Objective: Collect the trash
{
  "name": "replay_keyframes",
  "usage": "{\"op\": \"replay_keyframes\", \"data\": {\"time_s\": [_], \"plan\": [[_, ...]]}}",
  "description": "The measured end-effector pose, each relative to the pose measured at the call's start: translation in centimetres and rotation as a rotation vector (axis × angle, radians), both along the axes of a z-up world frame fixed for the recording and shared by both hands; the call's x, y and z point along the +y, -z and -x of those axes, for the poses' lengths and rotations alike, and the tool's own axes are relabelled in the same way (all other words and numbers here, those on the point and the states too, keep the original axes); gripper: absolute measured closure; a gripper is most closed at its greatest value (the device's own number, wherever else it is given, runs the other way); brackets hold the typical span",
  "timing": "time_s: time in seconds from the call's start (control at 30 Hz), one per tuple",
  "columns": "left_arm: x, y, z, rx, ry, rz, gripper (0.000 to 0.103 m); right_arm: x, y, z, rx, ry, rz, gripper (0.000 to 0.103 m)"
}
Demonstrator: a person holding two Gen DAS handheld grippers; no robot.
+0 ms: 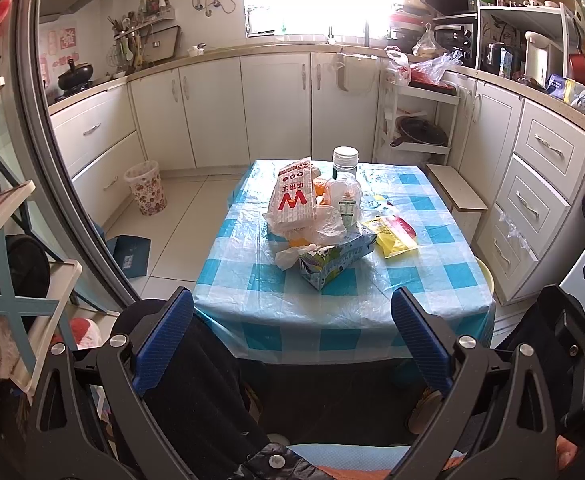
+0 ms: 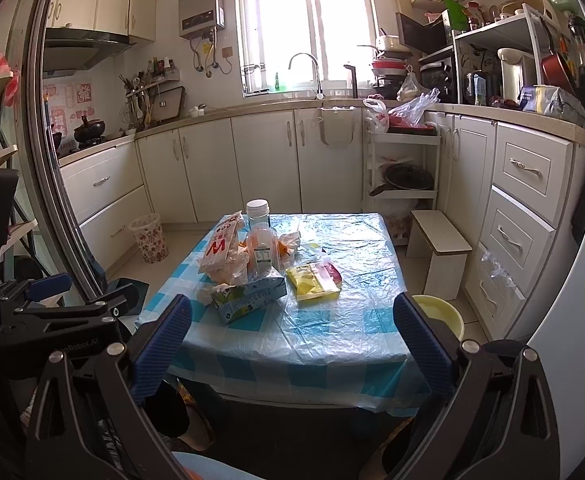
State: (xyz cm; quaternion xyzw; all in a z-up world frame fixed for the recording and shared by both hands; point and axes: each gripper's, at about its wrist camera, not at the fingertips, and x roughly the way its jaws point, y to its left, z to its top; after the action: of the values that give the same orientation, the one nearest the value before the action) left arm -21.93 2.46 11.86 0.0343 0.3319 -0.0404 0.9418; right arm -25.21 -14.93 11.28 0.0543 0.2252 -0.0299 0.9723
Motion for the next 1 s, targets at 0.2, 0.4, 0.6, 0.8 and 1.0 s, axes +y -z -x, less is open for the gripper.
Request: {"op": "replay_keyframes", "data": {"time_s": [0.2, 0.4, 0.6, 0.8, 1.0], "plan": [[0.0, 0.7, -0.3, 0.017, -0.003, 0.004, 0.008, 0.0, 0.4, -0.3, 0.012, -0.002, 0.000, 0.006], [-0.1, 1.5, -1.2, 0.032, 0.000, 0.002, 0.008, -0.2, 0.8, -1.4, 0.021, -0.001, 0.009, 0.006], [0.5, 1.9, -4.0, 0.038, -0.011, 0.021, 0.008, -0.9, 1.4, -4.2, 0.034, -0.002, 0.021, 0.006], [0.3, 3.1, -8.6, 0.062, 0.005, 0.016, 0.008, -1.7, 3.0, -8.6, 0.083, -0.018, 0.038, 0.006], [0.1, 5.1, -13.8, 0.123, -0.008, 0.024, 0.008, -3.2, 5.3, -12.7, 0.146, -0.043, 0.039, 0.006]]}}
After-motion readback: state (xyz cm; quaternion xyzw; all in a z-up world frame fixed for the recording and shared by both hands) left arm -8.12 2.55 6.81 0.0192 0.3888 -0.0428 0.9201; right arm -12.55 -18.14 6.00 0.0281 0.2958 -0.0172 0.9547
